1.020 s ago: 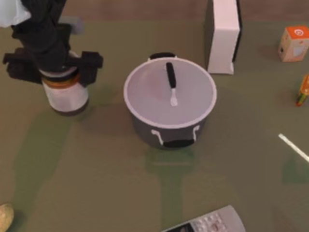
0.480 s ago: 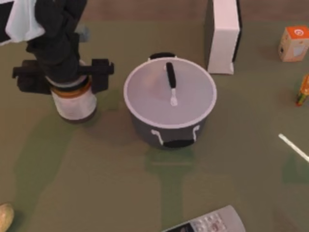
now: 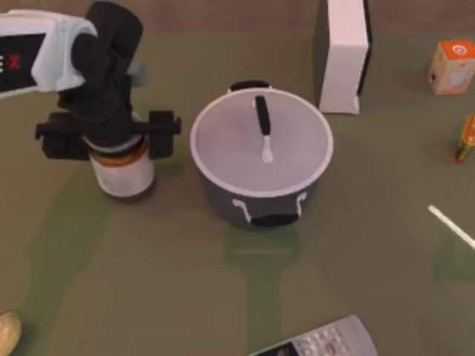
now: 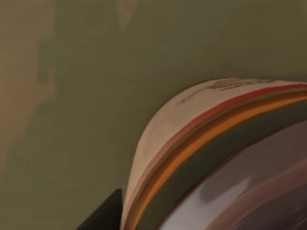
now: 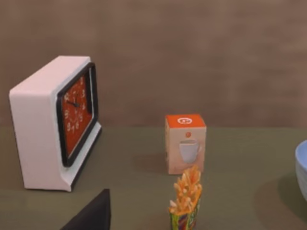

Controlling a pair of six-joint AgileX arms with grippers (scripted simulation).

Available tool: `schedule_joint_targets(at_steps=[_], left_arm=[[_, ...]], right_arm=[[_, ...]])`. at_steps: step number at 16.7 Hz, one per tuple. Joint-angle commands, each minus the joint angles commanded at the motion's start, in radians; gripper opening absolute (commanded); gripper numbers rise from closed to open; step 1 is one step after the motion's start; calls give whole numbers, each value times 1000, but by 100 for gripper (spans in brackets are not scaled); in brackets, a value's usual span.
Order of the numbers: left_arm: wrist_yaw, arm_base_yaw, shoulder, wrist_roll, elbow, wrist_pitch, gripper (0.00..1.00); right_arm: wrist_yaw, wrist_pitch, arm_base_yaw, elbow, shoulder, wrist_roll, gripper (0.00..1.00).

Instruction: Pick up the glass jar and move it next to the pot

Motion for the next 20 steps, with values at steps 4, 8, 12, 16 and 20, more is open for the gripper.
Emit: schedule_joint_targets(at_steps=[4, 8, 12, 16, 20], left_arm=[[0, 0, 3, 0, -3, 5, 0], [0, 0, 3, 0, -3, 5, 30], [0, 0, 3, 0, -3, 5, 60], [0, 0, 3, 0, -3, 5, 90], [0, 0, 3, 0, -3, 5, 100]], right_arm=[[0, 0, 0, 0, 0, 0, 100], [0, 0, 0, 0, 0, 0, 100], [0, 0, 0, 0, 0, 0, 100], [0, 0, 0, 0, 0, 0, 100], [0, 0, 0, 0, 0, 0, 100]])
